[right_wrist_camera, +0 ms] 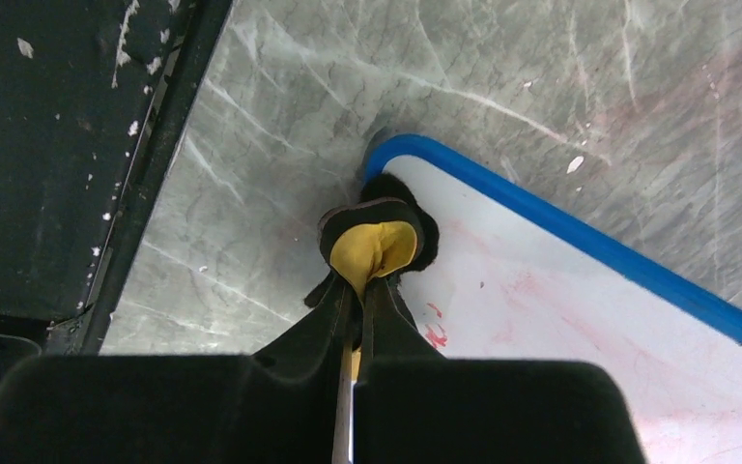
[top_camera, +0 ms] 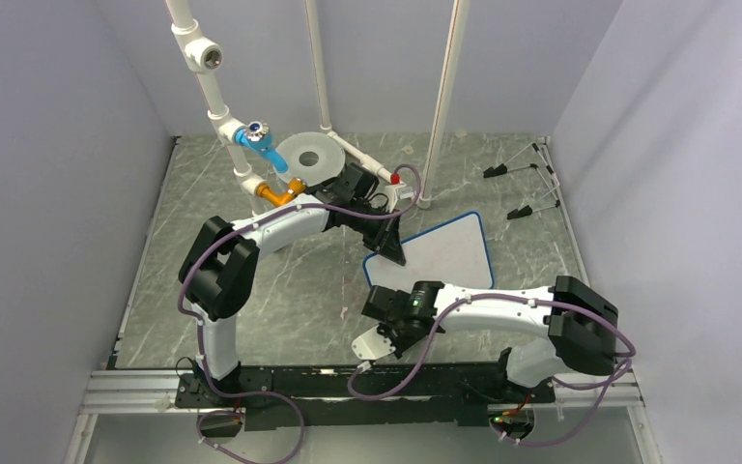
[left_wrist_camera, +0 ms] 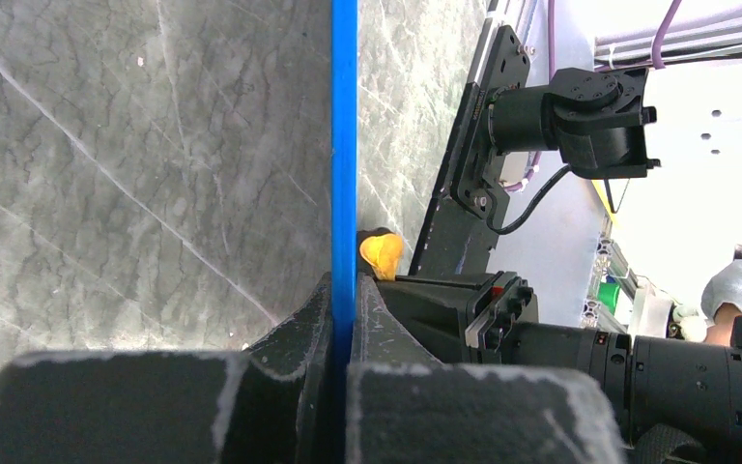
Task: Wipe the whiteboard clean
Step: Erase the whiteboard at the center of the board.
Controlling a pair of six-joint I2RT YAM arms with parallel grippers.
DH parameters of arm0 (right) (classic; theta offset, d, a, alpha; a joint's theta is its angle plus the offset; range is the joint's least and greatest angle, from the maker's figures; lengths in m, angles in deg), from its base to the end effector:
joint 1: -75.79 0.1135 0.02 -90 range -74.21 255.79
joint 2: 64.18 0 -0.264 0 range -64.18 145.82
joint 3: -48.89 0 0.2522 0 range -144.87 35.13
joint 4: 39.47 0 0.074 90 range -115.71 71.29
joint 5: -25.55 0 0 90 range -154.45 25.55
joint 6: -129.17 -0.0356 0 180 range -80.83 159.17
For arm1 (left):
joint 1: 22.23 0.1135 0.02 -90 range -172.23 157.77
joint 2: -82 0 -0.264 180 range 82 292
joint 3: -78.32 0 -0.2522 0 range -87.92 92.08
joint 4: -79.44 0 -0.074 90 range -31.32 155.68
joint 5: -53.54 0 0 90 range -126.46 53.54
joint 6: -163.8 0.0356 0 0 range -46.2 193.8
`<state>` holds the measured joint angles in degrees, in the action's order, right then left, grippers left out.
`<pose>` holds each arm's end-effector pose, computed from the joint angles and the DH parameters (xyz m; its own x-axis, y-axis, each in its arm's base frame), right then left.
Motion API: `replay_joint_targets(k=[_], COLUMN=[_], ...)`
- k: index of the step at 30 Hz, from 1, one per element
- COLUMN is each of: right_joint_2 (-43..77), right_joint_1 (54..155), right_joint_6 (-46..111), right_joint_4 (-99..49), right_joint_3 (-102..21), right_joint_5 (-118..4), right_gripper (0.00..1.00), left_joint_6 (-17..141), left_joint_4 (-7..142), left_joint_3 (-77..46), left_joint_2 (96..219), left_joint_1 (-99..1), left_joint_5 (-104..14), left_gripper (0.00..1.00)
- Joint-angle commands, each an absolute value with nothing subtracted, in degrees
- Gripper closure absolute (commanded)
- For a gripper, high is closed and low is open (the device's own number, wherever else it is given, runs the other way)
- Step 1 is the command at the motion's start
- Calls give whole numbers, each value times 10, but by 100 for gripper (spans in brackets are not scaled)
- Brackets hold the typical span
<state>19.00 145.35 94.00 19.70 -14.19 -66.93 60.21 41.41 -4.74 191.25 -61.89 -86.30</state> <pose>0.0873 0.2299 0.1813 0.5653 -0.8217 -0.0725 -0.8181 -0.5473 -0.1767 0.3024 -0.2860 0.2343 -0.7610 0.4341 -0.4821 0.6258 0.2955 -0.7218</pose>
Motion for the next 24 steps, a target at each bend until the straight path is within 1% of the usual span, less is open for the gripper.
replay_joint_targets(k=[1, 6, 15, 19, 24], right_joint_2=[162, 140, 132, 149, 199], right_joint_1=[1430, 1404, 1382, 1398, 1436], right_joint_6=[943, 949, 961, 956, 946], right_joint_4=[182, 200, 212, 205, 189], right_joint_3=[-122, -92, -89, -110, -145], right_joint_5=[-694, -714, -722, -699, -682], right_gripper=[100, 100, 100, 100, 100], left_joint_6=[601, 604, 603, 601, 603], left_joint_4=[423, 420, 417, 418, 414], left_joint_3=[-30, -29, -25, -21, -18], left_joint_2=[1887, 1888, 1890, 1894, 1894], left_joint_1=[-622, -621, -621, -621, -621], left_joint_5=[-910, -910, -908, -908, -907], left_gripper=[100, 100, 100, 100, 100])
